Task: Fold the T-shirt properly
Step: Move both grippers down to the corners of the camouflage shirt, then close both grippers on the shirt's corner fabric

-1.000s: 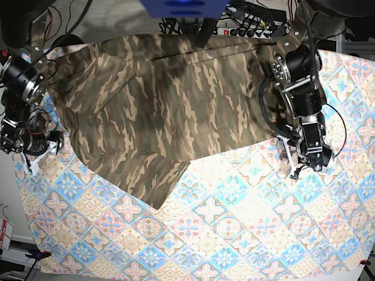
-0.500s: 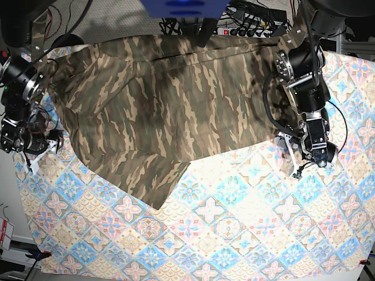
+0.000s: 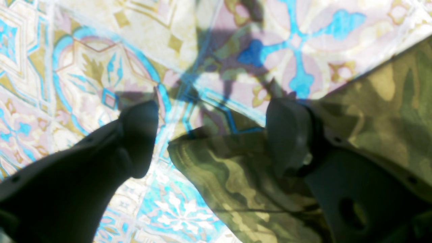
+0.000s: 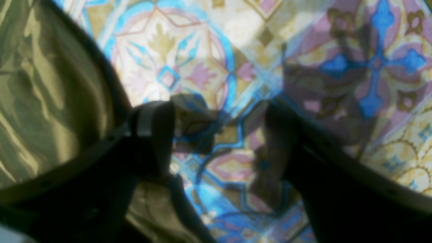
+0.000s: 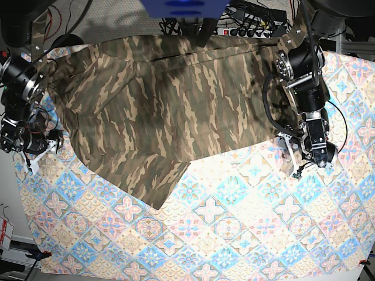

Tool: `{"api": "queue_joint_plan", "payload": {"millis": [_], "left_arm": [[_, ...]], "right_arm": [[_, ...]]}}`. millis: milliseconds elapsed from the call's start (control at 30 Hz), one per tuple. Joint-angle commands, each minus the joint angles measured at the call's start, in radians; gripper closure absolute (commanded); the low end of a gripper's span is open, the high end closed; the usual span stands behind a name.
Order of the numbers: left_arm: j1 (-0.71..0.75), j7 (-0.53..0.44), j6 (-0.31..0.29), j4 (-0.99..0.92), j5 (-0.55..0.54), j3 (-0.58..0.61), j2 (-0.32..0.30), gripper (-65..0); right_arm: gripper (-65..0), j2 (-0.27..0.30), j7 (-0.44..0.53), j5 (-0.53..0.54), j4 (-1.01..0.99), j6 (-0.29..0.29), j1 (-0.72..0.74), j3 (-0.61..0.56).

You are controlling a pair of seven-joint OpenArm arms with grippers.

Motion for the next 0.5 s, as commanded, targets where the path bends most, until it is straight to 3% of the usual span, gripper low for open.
{"api": "queue_joint_plan", "payload": {"millis": [0, 367, 467], "left_arm": [[0.002, 0.017, -0.002, -0.003, 0.015, 0.001, 0.004, -49.3], [0.019, 0.020, -0.002, 0.090, 0.015, 0.001, 0.011, -49.3], [0.025, 0.022, -0.002, 0.142, 0.064, 0.001, 0.027, -49.3]], "right_arm": [[-41.2, 0.020, -0.004, 0.003, 0.012, 0.003, 0.021, 0.000], [-41.2, 0.020, 0.001, 0.003, 0.012, 0.003, 0.022, 0.000], [-41.2, 0.020, 0.001, 0.003, 0.012, 0.003, 0.022, 0.000]]}}
